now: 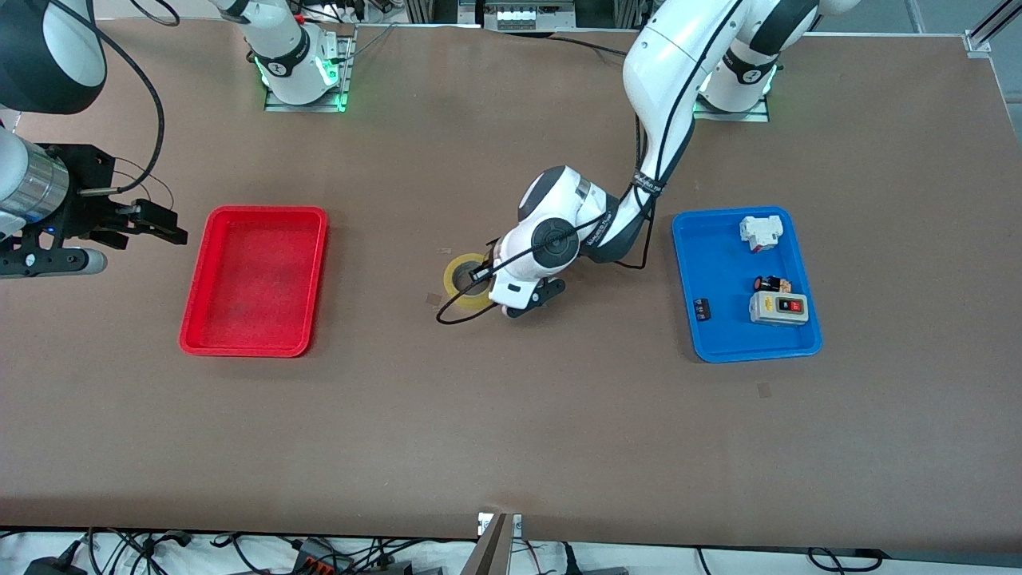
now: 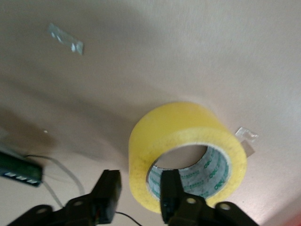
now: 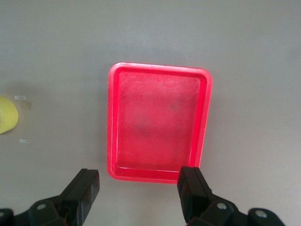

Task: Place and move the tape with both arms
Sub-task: 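Carry the tape with the left gripper and set it on the table center, then grasp the tape with the right gripper while the left gripper withdraws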

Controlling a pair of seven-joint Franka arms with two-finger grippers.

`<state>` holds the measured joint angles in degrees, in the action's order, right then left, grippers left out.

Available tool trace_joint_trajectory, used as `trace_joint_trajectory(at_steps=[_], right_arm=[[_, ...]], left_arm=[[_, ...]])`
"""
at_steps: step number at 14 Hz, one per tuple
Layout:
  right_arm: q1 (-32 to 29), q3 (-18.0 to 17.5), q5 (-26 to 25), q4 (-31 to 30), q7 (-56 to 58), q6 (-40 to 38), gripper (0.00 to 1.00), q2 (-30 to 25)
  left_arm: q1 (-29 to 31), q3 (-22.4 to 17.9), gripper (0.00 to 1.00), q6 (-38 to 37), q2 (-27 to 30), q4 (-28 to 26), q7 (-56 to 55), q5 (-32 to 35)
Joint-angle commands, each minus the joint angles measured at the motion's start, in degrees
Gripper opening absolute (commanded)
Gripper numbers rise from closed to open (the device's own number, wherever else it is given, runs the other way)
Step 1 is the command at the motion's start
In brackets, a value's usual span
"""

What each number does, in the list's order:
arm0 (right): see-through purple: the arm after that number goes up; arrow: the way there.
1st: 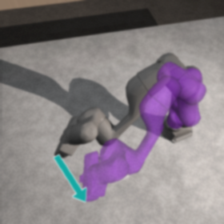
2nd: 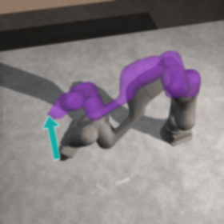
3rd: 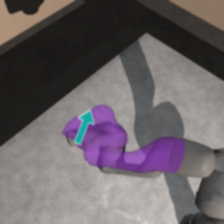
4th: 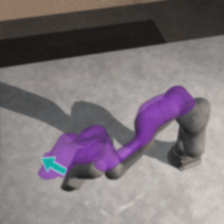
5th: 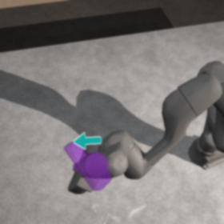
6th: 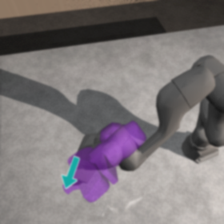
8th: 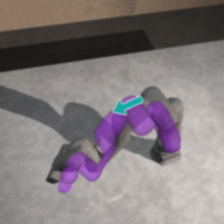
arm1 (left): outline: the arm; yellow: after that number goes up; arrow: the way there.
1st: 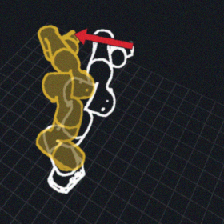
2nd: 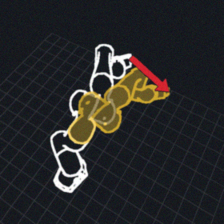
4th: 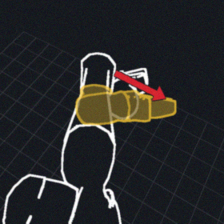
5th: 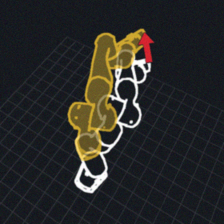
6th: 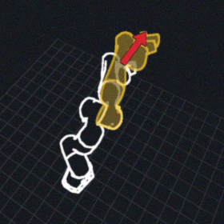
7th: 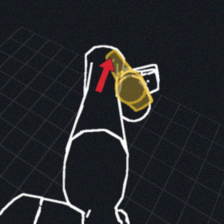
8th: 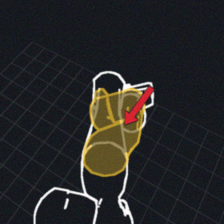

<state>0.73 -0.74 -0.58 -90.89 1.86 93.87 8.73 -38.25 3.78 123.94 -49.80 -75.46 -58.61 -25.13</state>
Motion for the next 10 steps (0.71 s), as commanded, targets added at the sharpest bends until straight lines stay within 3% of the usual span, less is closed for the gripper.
trace_joint_trajectory(at_steps=[1, 3, 5, 7, 10], right_arm=[[1.0, -0.2, -0.3, 0.5, 0.7, 0.1, 1.0, 0.8], [3.1, -0.2, 0.0, 0.5, 0.6, 0.3, 1.0, 2.7], [6.6, -0.2, 1.0, 0.5, -0.3, 2.6, 1.0, 5.1], [11.3, -0.2, 1.9, 0.5, -1.0, 4.6, 1.0, 7.4], [18.2, -0.2, 1.9, 0.5, -11.6, 10.4, 1.0, 12.8]], left_arm=[[1.9, -1.1, 1.0, -10.4, 4.1, 1.5, -0.3, 7.6], [4.7, -1.1, 1.0, -17.4, 9.0, 0.9, -0.4, 11.9], [9.6, -1.1, 1.0, -19.1, 12.1, 0.5, 0.6, 12.7], [14.1, -1.2, 1.0, -21.4, 15.3, -1.0, 7.7, 12.7], [20.5, -1.1, 1.0, -29.3, 20.9, -2.9, 18.3, 15.3]])
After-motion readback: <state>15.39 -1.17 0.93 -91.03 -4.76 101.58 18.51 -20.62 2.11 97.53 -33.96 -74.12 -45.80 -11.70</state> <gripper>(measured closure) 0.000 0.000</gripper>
